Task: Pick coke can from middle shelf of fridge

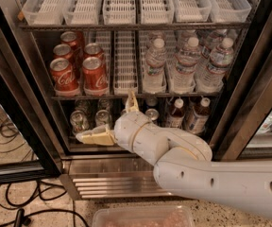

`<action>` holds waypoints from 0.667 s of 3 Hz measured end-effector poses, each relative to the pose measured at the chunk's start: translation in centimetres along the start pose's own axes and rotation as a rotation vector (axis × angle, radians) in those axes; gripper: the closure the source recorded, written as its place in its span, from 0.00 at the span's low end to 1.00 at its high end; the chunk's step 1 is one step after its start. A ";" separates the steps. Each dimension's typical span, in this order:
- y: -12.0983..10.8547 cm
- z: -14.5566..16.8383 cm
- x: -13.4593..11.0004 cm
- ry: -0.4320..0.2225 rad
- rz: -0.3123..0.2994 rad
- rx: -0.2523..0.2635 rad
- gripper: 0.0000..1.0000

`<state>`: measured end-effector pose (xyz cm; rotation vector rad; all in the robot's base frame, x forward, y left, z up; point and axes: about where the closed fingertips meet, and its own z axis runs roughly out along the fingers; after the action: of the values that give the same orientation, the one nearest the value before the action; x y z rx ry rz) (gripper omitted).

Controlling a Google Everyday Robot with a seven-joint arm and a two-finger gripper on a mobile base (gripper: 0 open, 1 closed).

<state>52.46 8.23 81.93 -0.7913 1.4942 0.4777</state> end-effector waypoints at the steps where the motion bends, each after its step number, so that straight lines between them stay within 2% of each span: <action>1: 0.0 0.0 0.0 0.000 0.000 0.000 0.00; 2: -0.5 0.5 -0.2 -0.021 -0.014 0.038 0.00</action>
Offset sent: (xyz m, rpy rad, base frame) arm 0.0230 0.0058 -0.0025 0.0264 -0.0972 -0.1193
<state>53.18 8.28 82.17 -0.7640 1.4732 0.4447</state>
